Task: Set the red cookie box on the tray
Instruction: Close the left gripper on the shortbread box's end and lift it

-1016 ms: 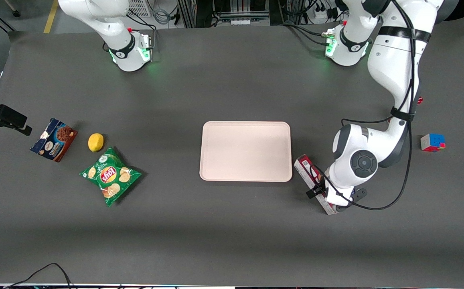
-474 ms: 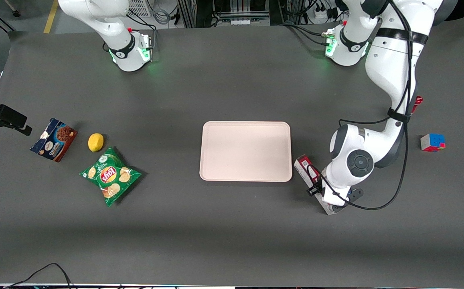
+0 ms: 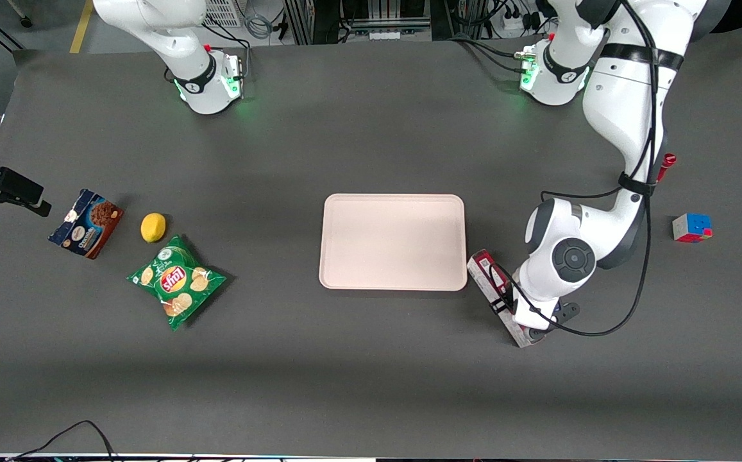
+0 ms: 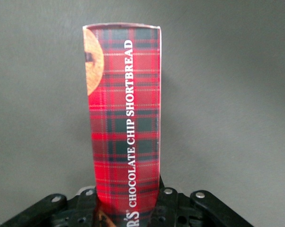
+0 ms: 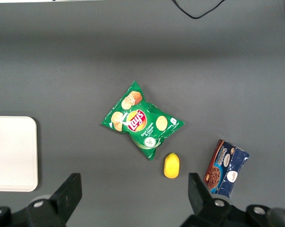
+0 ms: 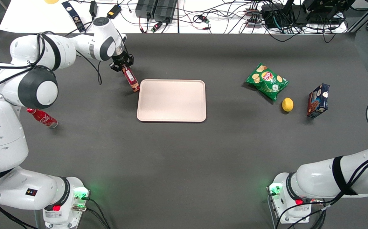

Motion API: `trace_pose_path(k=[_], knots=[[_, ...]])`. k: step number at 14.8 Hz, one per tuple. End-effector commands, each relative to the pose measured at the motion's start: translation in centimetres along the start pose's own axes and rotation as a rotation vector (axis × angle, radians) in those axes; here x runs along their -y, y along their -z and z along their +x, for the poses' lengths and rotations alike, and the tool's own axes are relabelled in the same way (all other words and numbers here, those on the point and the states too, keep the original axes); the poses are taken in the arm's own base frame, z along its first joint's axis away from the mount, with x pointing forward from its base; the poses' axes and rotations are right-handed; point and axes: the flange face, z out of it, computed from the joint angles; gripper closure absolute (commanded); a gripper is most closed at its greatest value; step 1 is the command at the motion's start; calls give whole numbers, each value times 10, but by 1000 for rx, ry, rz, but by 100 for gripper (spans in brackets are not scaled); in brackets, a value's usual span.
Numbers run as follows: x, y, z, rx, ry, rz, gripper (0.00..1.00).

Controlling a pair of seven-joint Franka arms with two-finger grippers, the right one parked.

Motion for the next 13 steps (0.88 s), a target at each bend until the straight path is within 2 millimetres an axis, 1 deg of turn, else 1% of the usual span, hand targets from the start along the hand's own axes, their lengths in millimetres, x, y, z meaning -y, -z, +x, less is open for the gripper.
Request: trace_pose_path(k=[1, 2, 5, 7, 10, 11, 12, 13], knots=[[-12, 58, 9, -30, -60, 11, 100], [-13, 77, 13, -26, -83, 29, 100], [-6, 146, 20, -15, -207, 65, 99], [1, 196, 17, -7, -262, 77, 99], [7, 269, 9, 45, -275, 124, 99], [12, 288, 8, 70, -293, 138, 99], [15, 299, 8, 84, -314, 145, 99], [21, 303, 13, 87, -323, 146, 99]])
